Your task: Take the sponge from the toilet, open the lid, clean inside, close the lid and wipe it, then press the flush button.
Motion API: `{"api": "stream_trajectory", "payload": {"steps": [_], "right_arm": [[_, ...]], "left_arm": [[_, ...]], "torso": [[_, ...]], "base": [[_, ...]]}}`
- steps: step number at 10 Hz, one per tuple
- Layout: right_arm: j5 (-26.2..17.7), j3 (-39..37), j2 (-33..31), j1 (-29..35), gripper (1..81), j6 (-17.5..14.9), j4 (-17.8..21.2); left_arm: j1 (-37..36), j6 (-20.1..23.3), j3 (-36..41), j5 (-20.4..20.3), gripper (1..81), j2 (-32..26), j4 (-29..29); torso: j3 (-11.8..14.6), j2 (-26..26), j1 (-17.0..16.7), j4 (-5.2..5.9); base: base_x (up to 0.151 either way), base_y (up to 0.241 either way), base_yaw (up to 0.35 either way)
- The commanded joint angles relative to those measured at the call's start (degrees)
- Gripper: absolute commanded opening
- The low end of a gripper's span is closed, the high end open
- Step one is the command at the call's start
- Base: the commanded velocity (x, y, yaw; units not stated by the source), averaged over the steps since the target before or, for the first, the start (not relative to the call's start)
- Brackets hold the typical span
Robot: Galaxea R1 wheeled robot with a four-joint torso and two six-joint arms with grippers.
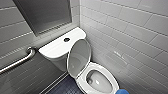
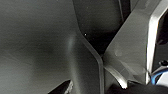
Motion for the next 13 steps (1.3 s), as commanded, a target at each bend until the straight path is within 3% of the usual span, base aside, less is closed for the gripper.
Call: {"api": "stream_trajectory", "payload": {"steps": [1,3,5,10,11,13], "right_arm": [[-4.51,4.06,-3.17,2.43,1.0,-0.37,-0.03],[-5.12,4.94,-3.00,2.51,1.0,-0.54,-0.12],[-9.24,8.45,-4.14,6.72,1.0,-0.72,-4.07],[-14.62,9.25,-4.23,15.78,1.0,-0.45,-3.81],[-15.31,9.08,-3.88,16.93,1.0,-0.37,-3.64],[-16.81,7.59,-2.13,18.86,1.0,-0.28,-3.64]], "left_arm": [[1.10,0.37,1.41,4.59,81.1,-0.01,-0.16],[1.10,0.37,1.41,4.41,81.1,0.08,-0.08],[1.01,0.37,1.41,4.15,81.1,0.17,-0.08],[0.83,0.28,1.41,4.06,81.1,0.17,-0.08],[0.74,0.28,1.41,4.06,81.1,0.17,-0.08],[0.58,0.28,1.41,4.06,81.1,0.09,-0.08]], "torso": [[0.00,0.00,0.00,0.00],[0.00,0.00,0.00,0.00],[0.00,0.00,0.00,0.00],[0.00,0.00,0.00,0.00],[0.00,0.00,0.00,2.65],[0.00,0.00,0.00,6.09]], "base": [[0.000,0.000,0.000],[0.000,0.000,0.000],[0.000,0.000,0.000],[0.000,0.000,0.000],[0.000,0.000,0.000],[0.000,0.000,0.000]]}}
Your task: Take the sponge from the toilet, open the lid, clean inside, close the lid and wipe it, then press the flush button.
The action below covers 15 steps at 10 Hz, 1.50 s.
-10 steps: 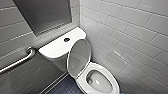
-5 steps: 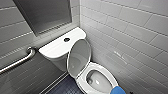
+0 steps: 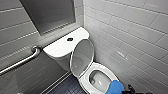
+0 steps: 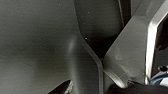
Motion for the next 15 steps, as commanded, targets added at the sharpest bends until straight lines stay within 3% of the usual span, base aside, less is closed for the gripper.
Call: {"api": "stream_trajectory", "payload": {"steps": [1,2,3,5,9,13,15], "right_arm": [[-5.47,-0.33,0.30,6.86,1.0,0.10,-0.19],[-6.70,-1.47,1.62,8.18,1.0,0.10,-0.18],[-7.50,-2.78,3.11,9.84,1.0,0.10,-0.18],[-11.97,-7.15,7.92,14.07,1.0,0.98,-0.01],[-16.64,-22.28,22.34,20.67,1.0,3.35,-0.01],[-18.32,-33.64,33.87,22.07,1.0,5.44,0.08],[-16.83,-32.87,34.15,21.12,1.0,10.27,0.34]], "left_arm": [[1.15,0.22,1.41,4.63,81.1,-0.28,-0.19],[1.06,0.22,1.41,4.63,81.1,-0.37,-0.19],[1.06,0.22,1.41,4.63,81.1,-0.46,-0.19],[1.06,0.22,1.41,4.63,81.1,-0.46,-0.19],[1.14,0.22,1.15,4.63,81.1,-0.64,-0.45],[1.06,0.22,0.97,4.63,81.1,-0.81,-0.63],[1.06,0.22,0.97,4.63,81.1,-0.72,-0.54]], "torso": [[0.00,0.00,0.00,4.46],[0.00,0.00,0.00,3.25],[0.00,0.00,0.00,4.24],[0.00,0.00,0.00,4.22],[-0.02,0.00,0.00,4.18],[-0.02,0.02,0.00,4.18],[-0.02,0.02,0.00,4.18]], "base": [[0.000,0.000,0.000],[0.000,0.000,0.000],[0.000,0.000,0.000],[0.000,0.000,0.000],[0.000,0.000,0.000],[0.000,0.000,0.000],[0.000,0.000,0.000]]}}
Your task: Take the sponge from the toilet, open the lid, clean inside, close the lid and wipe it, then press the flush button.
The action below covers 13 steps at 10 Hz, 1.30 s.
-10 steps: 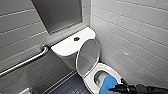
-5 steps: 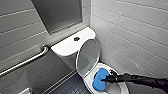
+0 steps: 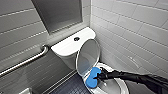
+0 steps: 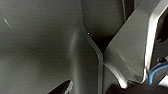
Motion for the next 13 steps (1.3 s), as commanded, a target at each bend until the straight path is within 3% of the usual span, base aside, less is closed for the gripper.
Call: {"api": "stream_trajectory", "payload": {"steps": [1,3,10,13], "right_arm": [[1.79,3.83,-0.14,5.54,1.0,6.80,0.61],[7.62,8.60,-1.82,2.03,1.0,8.58,0.70],[10.08,15.96,-11.46,-7.03,1.0,8.49,-0.10],[13.34,23.45,-19.83,-10.45,1.0,8.49,-0.71]], "left_arm": [[0.90,0.22,0.95,4.60,81.1,-0.64,-0.52],[0.90,0.22,0.95,4.52,81.1,-0.55,-0.52],[0.90,0.22,1.30,4.52,81.1,-0.38,-0.16],[0.90,0.22,1.39,4.52,81.1,-0.20,-0.16]], "torso": [[0.00,0.00,0.00,0.00],[0.00,0.00,0.00,0.00],[0.00,0.00,0.00,0.00],[0.00,0.00,0.00,0.00]], "base": [[0.000,0.000,0.000],[0.000,0.000,0.000],[0.000,0.000,0.000],[0.000,0.000,0.000]]}}
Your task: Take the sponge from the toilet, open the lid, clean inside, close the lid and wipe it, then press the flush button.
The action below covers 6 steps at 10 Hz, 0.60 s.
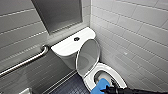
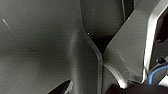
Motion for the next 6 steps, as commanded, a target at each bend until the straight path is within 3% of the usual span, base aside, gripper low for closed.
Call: {"api": "stream_trajectory", "payload": {"steps": [1,6], "right_arm": [[-0.03,9.34,-8.18,1.25,1.0,0.19,-1.15],[6.48,17.80,-17.68,-7.89,1.0,0.10,-2.29]], "left_arm": [[0.90,0.31,1.45,4.59,81.1,-0.25,-0.19],[0.90,0.31,1.36,4.59,81.1,-0.51,-0.01]], "torso": [[0.00,0.00,0.00,0.00],[0.00,0.00,0.00,0.00]], "base": [[0.000,0.000,0.000],[0.000,0.000,0.000]]}}
